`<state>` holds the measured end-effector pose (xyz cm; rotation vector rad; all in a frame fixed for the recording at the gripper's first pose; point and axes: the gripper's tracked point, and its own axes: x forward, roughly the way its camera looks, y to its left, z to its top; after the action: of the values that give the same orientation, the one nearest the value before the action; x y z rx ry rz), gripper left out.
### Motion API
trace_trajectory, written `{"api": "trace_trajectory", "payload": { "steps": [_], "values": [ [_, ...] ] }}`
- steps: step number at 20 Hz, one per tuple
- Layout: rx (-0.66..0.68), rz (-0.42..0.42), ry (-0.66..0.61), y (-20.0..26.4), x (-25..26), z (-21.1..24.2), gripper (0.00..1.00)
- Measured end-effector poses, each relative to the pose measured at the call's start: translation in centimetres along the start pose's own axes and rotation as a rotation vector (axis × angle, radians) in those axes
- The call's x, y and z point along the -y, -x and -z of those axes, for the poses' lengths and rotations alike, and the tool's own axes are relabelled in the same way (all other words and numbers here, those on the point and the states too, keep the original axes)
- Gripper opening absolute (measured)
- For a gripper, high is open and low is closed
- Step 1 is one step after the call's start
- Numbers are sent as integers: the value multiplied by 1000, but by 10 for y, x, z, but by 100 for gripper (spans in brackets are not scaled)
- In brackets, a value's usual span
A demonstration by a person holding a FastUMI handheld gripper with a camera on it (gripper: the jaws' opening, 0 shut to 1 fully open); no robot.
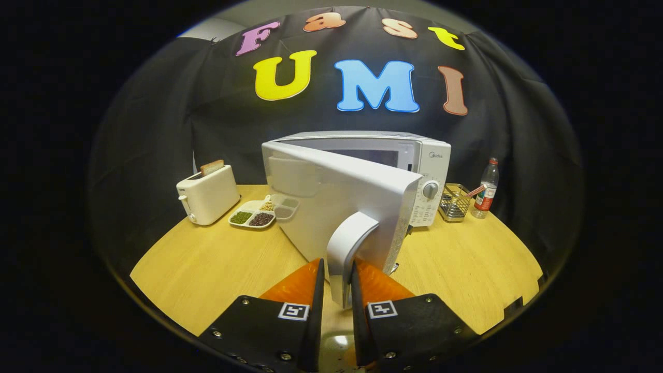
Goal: Open the microwave, put the food inside, and close the microwave door.
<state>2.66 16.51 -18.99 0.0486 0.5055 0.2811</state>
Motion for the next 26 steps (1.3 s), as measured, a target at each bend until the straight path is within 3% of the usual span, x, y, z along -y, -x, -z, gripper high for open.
{"api": "trace_trajectory", "payload": {
  "steps": [8, 18, 22, 26],
  "values": [
    [12, -16, 25, 23, -65, 17, 27],
    [-6, -98, 83, 36, -122, 36, 29],
    [-4, -164, 131, 47, -148, 43, 31],
    [-8, -323, 137, 62, -179, 47, 34]
  ]
}}
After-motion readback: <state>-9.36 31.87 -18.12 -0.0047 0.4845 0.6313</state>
